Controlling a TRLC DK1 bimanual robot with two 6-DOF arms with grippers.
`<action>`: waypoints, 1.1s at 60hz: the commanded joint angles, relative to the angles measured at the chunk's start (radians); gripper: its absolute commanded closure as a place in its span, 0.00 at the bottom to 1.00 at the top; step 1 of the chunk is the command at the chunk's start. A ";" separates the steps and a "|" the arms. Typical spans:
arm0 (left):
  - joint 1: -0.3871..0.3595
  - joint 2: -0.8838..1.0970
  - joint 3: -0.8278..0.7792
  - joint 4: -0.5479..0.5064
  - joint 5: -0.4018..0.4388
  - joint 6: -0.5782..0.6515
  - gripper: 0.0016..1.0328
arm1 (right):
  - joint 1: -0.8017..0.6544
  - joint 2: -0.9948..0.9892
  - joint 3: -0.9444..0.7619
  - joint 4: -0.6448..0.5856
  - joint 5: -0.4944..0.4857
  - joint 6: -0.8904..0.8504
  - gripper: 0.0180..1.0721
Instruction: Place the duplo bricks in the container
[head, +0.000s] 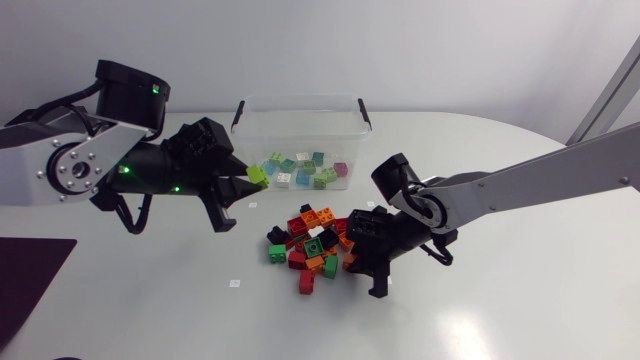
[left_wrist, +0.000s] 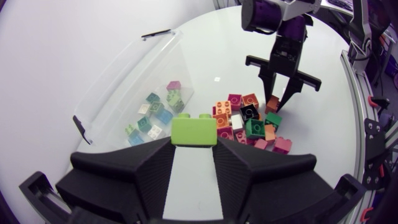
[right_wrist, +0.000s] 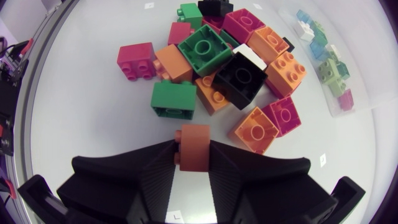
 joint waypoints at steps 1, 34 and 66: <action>0.018 0.052 0.066 0.023 0.011 -0.039 0.69 | 0.001 -0.047 -0.031 -0.025 0.008 -0.014 0.74; 0.069 0.305 0.360 0.149 -0.004 -0.203 0.69 | -0.036 -0.257 0.034 -0.156 0.008 0.012 0.76; 0.096 0.598 0.650 0.136 -0.046 -0.263 0.67 | -0.099 -0.233 0.285 -0.180 -0.044 0.133 0.76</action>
